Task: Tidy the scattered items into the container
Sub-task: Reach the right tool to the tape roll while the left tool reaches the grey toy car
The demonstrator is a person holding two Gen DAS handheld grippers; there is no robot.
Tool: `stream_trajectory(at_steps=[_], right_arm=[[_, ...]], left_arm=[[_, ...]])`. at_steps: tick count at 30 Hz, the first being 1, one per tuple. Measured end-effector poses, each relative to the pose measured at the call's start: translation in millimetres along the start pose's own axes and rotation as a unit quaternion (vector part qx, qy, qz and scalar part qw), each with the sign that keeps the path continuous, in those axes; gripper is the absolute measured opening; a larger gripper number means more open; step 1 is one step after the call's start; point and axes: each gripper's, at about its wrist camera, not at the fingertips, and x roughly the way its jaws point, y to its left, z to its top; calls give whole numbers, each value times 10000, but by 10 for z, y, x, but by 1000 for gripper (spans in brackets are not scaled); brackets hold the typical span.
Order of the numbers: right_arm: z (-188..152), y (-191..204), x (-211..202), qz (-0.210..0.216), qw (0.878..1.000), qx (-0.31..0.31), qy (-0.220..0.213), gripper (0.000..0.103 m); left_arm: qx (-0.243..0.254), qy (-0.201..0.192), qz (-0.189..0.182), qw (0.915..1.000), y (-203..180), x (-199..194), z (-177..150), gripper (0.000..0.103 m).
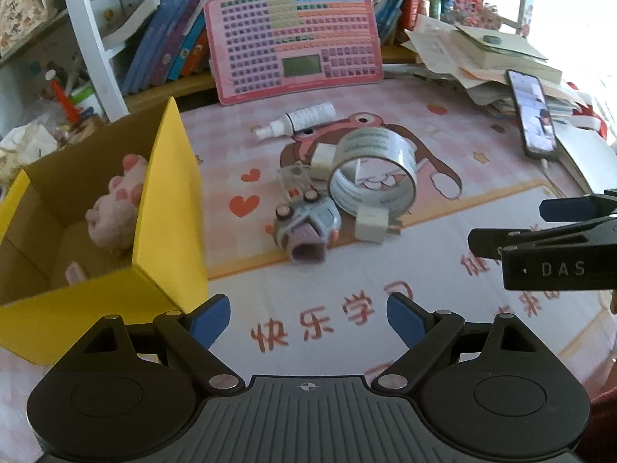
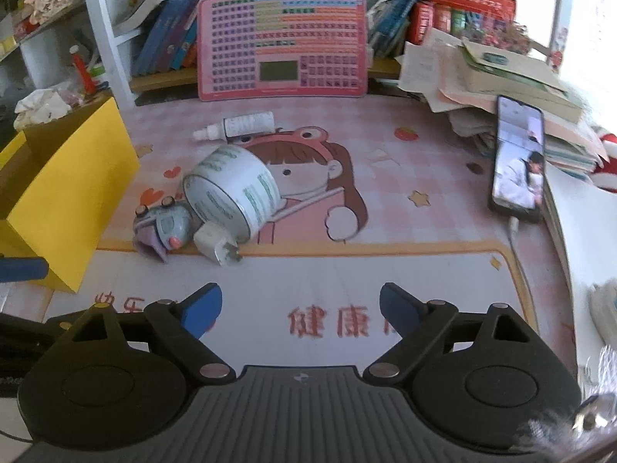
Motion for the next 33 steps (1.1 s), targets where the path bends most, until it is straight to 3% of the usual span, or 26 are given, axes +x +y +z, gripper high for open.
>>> stream_trajectory(at_steps=[11, 14, 18, 22, 29, 33], right_arm=[[317, -7, 329, 298, 9994, -164, -76, 84], [380, 25, 453, 390, 9989, -238, -34, 81], [459, 44, 611, 470, 9985, -278, -10, 70], [536, 33, 781, 638, 9978, -130, 78, 63], [627, 31, 960, 836, 9964, 35, 126, 38], [639, -1, 980, 894, 9959, 43, 144, 34]], left_arm=[[167, -95, 153, 9997, -69, 214, 250, 89], [176, -52, 236, 9996, -50, 320, 301, 82], [249, 10, 320, 9992, -49, 485, 368, 74], [374, 39, 498, 9981, -70, 615, 417, 74], [525, 112, 528, 9972, -122, 743, 496, 67], [455, 124, 533, 9975, -105, 779, 530, 68]])
